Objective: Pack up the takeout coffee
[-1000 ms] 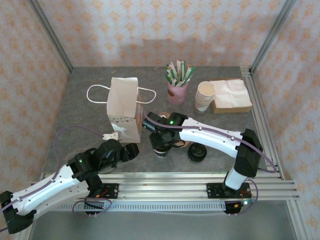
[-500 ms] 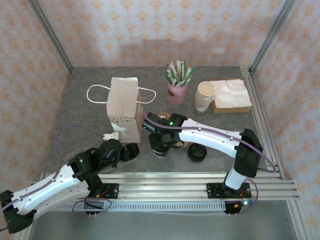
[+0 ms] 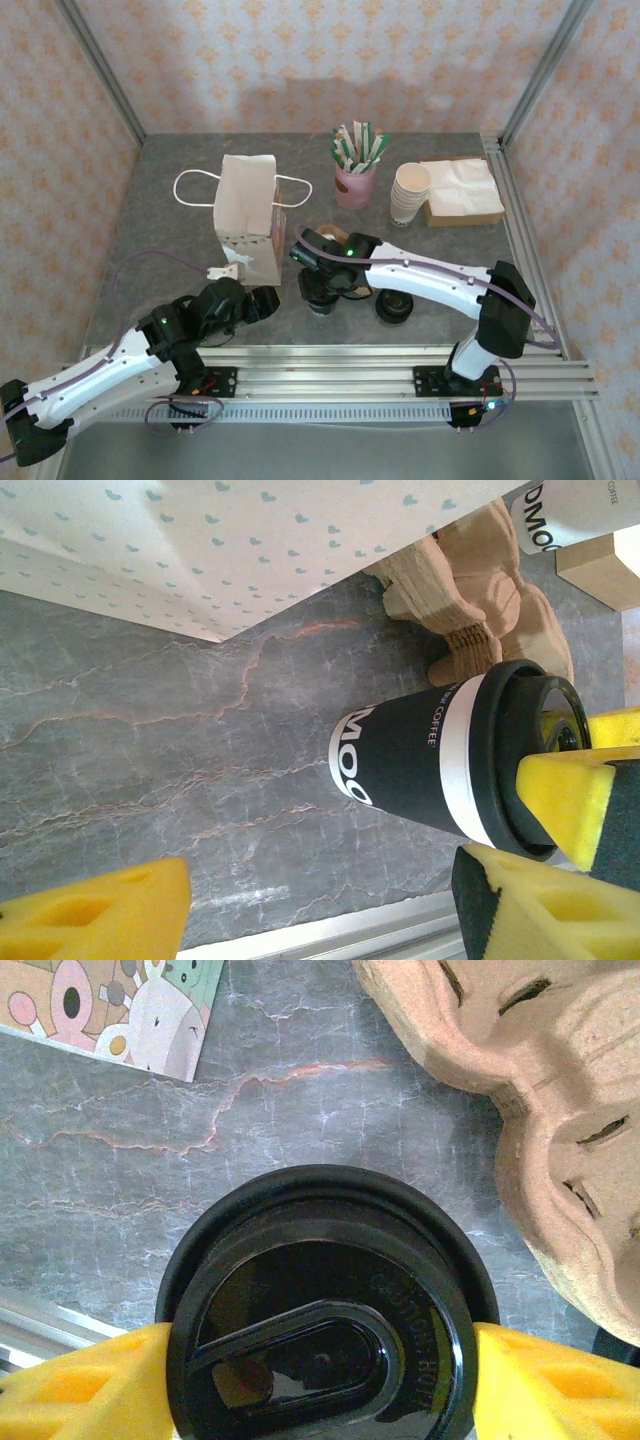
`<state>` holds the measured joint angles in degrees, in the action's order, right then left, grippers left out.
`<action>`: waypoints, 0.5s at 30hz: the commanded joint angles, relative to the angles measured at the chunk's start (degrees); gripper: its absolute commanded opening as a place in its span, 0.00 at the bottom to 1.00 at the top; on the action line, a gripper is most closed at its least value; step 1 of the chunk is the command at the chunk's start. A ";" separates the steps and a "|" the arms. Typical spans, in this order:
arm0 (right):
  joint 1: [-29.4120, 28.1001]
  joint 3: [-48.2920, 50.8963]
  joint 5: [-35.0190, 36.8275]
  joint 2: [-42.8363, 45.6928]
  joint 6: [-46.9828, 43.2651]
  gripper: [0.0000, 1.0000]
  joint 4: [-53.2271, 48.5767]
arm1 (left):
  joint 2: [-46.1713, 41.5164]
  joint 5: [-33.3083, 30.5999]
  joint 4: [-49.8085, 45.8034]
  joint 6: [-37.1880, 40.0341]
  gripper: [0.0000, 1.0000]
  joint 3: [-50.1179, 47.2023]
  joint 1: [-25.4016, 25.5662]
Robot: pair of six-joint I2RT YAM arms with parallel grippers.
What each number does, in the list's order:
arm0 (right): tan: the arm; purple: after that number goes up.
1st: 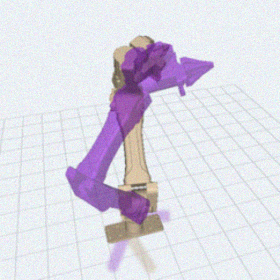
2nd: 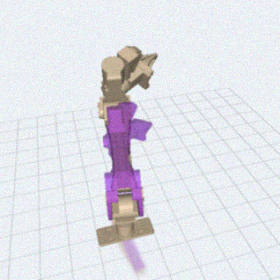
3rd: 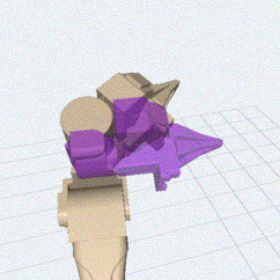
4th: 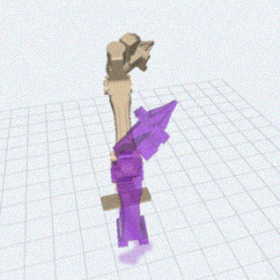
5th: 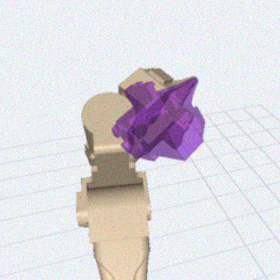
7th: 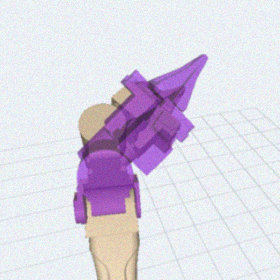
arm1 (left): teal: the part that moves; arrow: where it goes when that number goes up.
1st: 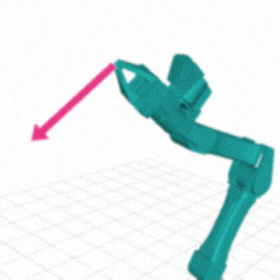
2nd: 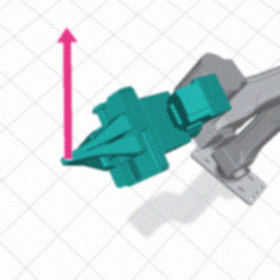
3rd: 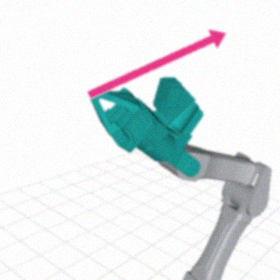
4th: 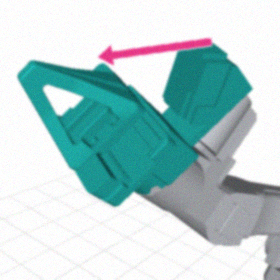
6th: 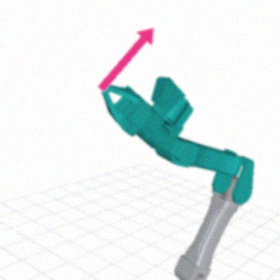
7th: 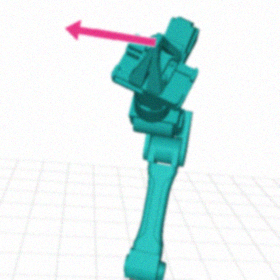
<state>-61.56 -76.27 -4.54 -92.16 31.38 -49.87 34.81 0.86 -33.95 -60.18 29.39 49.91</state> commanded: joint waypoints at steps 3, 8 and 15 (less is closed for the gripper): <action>-0.39 3.81 1.76 -2.68 1.78 0.68 -4.28 | 0.27 -1.21 1.17 -0.99 0.71 -1.08 0.37; -1.05 5.77 3.92 -4.33 2.20 0.68 -6.64 | 0.55 -1.39 1.35 -1.00 0.71 -1.17 0.36; -3.38 6.26 6.66 -7.34 2.24 0.68 -9.81 | 1.59 -1.39 1.61 -0.97 0.71 -0.91 0.36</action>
<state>-64.12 -75.05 1.17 -93.17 33.28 -49.54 35.88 0.86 -33.45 -60.20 28.67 49.91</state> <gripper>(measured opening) 0.684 0.709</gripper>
